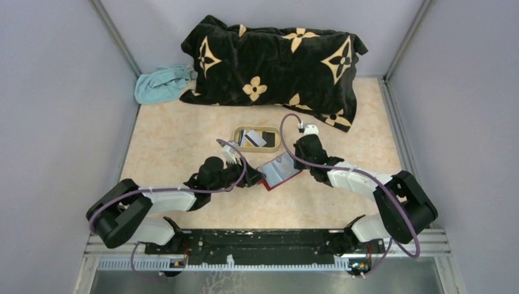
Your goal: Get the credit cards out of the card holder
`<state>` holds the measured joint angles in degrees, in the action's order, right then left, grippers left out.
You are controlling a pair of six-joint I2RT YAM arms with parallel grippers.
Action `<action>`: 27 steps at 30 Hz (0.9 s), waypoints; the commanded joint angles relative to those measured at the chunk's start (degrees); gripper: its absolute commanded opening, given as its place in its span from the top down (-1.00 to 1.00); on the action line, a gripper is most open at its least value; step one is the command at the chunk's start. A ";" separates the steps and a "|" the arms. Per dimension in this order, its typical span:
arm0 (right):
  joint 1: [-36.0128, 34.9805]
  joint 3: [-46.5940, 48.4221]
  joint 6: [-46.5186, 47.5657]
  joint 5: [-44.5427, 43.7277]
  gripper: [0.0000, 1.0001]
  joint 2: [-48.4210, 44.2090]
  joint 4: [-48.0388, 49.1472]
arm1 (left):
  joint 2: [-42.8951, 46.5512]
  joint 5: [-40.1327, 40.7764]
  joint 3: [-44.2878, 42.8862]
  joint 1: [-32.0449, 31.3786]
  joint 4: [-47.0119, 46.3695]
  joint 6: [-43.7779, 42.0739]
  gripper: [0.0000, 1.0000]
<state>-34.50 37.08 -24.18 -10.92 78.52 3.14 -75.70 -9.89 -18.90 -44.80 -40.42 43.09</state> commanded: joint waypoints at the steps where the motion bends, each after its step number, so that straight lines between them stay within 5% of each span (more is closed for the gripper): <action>1: 0.40 -2.03 0.10 -0.82 1.00 0.05 2.47 | -5.27 -3.60 -3.00 -0.98 -8.48 2.51 -0.16; 15: -2.06 -11.69 -4.18 4.27 1.00 2.57 9.32 | -10.66 2.30 -5.71 -3.40 -7.86 7.09 -0.15; 27: -7.51 -18.29 -11.13 4.88 1.00 -6.07 9.25 | -12.67 2.50 -7.14 -4.22 -7.60 7.18 -0.14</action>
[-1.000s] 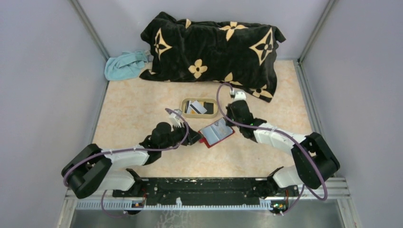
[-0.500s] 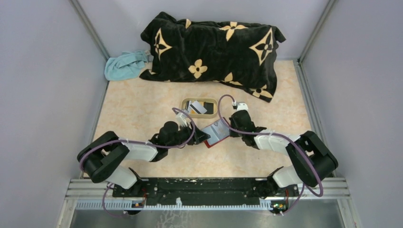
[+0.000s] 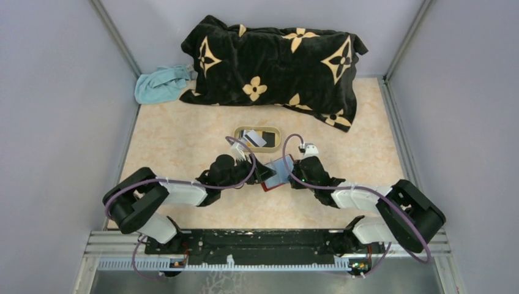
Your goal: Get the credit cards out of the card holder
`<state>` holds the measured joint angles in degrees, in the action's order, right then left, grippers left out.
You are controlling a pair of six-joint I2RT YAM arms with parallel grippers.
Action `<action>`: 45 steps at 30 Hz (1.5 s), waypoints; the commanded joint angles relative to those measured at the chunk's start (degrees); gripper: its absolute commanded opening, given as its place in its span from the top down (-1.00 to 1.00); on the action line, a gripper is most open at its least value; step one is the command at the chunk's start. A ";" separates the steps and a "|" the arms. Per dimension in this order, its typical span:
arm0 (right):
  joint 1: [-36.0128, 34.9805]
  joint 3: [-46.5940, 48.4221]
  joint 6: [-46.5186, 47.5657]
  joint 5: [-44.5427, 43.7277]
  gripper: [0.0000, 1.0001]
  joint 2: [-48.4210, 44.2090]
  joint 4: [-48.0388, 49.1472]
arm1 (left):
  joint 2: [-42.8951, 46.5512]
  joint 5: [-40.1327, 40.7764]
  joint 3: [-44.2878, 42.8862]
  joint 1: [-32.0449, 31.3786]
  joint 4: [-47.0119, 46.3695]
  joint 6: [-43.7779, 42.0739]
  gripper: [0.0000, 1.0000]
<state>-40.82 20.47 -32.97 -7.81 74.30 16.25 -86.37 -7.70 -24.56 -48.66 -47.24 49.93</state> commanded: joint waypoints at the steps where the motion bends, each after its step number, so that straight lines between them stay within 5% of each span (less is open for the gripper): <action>1: -1.19 -1.55 -2.26 1.32 1.00 -2.23 -4.51 | -2.64 0.13 -1.48 -0.32 -1.39 0.53 -0.14; 15: -1.11 6.56 1.88 -4.81 1.00 -9.04 -15.54 | -13.54 -2.04 -2.47 -0.45 -9.37 2.18 -0.13; 26: 2.71 4.95 1.92 -3.23 1.00 -12.30 -16.41 | -8.48 -1.14 -6.03 -0.63 -2.07 -0.64 -0.13; 45: 15.07 8.24 4.96 3.02 1.00 -17.71 -23.05 | -19.44 -4.44 -21.12 -2.26 2.53 -0.99 -0.13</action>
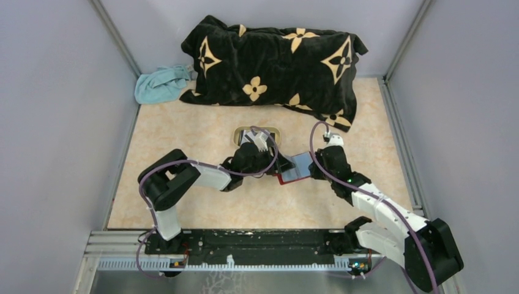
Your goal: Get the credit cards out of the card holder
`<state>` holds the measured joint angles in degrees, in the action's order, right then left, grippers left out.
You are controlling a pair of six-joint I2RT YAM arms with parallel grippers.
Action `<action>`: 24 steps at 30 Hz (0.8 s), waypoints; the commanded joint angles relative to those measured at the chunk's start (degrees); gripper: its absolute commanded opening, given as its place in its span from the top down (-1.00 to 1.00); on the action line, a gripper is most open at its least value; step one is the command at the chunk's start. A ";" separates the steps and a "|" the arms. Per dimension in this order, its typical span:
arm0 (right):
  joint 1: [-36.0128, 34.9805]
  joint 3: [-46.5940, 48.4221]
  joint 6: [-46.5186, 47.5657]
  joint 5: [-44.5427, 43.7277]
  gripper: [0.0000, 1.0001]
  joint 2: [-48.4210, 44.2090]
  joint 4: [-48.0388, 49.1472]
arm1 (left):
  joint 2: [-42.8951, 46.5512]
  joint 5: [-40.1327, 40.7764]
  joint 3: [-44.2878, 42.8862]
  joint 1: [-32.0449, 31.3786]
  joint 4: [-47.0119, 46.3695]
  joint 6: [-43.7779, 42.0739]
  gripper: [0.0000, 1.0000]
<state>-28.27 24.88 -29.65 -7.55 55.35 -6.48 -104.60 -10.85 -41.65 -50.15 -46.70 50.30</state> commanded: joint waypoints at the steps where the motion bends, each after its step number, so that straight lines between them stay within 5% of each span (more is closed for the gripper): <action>1: 3.32 4.25 1.63 3.17 1.00 2.17 -0.46 | -1.46 -1.28 -5.08 -0.95 2.43 -1.64 -0.13; 16: 12.76 8.82 1.09 4.42 0.97 13.46 0.33 | -11.27 -3.43 -18.15 -1.22 7.45 -1.91 -0.13; 24: 12.89 9.16 1.48 7.63 0.84 19.48 3.91 | -9.04 -2.20 -14.45 -1.14 7.92 -3.90 -0.12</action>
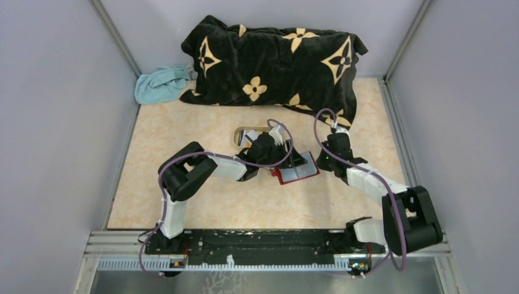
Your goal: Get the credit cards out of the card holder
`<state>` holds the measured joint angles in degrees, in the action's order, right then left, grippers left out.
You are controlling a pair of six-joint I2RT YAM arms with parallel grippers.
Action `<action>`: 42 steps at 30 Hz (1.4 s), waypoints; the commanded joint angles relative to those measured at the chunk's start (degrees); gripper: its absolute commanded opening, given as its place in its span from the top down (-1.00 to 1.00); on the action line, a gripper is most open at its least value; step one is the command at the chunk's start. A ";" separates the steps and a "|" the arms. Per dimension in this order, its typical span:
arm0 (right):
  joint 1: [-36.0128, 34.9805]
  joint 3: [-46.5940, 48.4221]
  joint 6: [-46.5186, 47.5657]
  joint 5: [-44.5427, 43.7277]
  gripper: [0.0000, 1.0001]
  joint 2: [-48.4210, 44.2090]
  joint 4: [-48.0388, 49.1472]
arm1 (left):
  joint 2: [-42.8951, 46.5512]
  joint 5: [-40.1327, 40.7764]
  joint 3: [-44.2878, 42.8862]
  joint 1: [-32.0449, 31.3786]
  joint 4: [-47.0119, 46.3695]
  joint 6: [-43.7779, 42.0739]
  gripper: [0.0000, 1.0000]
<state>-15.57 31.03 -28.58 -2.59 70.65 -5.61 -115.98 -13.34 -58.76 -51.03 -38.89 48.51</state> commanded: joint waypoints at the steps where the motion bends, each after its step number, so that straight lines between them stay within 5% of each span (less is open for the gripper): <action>1: 0.19 2.76 0.28 3.27 0.84 5.08 3.57 | 3.32 0.56 4.48 -0.16 -0.05 -2.37 -0.13; 12: -5.59 -2.28 -1.26 2.20 0.85 2.21 3.32 | 8.14 1.40 15.40 0.63 -4.76 -1.83 -0.26; 29: -10.18 -2.71 -3.63 -2.60 0.85 -8.16 0.32 | 8.88 0.51 18.71 2.56 -10.49 -0.08 -0.25; 42: -10.19 -0.31 -3.19 3.89 0.85 1.59 7.78 | 7.67 -1.81 15.49 2.52 -7.82 -1.23 -0.26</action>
<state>-25.39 27.16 -32.53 -1.13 71.55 -2.11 -107.83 -13.61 -40.88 -48.71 -46.72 48.27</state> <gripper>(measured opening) 0.075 0.627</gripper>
